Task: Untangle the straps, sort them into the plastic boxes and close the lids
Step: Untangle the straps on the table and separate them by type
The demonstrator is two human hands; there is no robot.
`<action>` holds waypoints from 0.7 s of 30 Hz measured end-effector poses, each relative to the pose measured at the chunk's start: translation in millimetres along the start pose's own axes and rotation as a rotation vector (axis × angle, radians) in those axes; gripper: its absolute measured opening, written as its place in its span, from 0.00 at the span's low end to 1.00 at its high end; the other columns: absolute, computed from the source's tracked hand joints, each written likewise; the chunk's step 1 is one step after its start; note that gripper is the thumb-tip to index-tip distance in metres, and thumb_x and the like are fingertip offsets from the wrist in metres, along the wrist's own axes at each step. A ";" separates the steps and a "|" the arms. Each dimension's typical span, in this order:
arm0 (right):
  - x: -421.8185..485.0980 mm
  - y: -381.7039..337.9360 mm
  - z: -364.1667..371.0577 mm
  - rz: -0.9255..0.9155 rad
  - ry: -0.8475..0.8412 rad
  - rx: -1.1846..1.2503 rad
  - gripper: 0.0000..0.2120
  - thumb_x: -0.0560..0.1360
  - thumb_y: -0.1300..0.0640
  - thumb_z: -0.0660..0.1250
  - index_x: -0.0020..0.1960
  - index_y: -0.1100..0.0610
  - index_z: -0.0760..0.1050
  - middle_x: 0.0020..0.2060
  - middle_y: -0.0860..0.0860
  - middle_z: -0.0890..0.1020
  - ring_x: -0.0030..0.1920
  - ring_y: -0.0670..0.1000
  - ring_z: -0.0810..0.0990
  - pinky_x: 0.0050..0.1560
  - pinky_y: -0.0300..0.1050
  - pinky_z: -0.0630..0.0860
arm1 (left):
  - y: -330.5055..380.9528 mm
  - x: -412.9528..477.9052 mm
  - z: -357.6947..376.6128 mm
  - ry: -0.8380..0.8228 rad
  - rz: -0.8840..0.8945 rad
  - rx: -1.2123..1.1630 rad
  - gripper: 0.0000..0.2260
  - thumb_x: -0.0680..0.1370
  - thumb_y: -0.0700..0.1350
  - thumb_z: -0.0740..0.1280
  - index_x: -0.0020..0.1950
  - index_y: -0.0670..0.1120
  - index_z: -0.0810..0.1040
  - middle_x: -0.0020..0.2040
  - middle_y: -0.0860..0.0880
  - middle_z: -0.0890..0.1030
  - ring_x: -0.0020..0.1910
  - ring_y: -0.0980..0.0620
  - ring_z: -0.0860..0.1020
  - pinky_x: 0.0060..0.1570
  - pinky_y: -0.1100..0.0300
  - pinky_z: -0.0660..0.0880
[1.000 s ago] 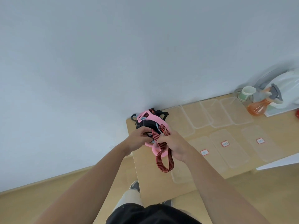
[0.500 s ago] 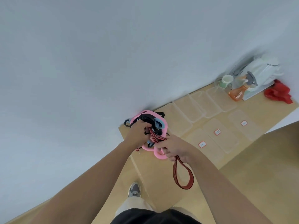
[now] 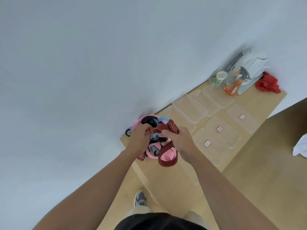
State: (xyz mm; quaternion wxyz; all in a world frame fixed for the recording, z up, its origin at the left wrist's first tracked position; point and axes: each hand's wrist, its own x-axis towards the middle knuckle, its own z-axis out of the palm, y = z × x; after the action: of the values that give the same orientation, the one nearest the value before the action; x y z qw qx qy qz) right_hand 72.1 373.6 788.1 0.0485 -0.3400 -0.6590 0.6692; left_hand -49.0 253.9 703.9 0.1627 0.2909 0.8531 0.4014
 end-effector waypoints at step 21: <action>-3.2 -71.5 -3.3 -0.037 -0.094 0.344 0.16 0.76 0.66 0.65 0.30 0.57 0.72 0.28 0.54 0.71 0.21 0.47 0.63 0.25 0.42 0.66 | -14.1 11.3 2.6 -0.138 0.034 0.047 0.11 0.81 0.38 0.63 0.59 0.44 0.83 0.54 0.52 0.75 0.53 0.52 0.74 0.50 0.65 0.63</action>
State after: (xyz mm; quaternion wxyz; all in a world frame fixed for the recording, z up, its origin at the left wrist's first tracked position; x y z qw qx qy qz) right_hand 48.9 383.9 855.1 0.0874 -0.2830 -0.5426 0.7860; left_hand -61.6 255.4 690.8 0.2073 0.3359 0.8441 0.3630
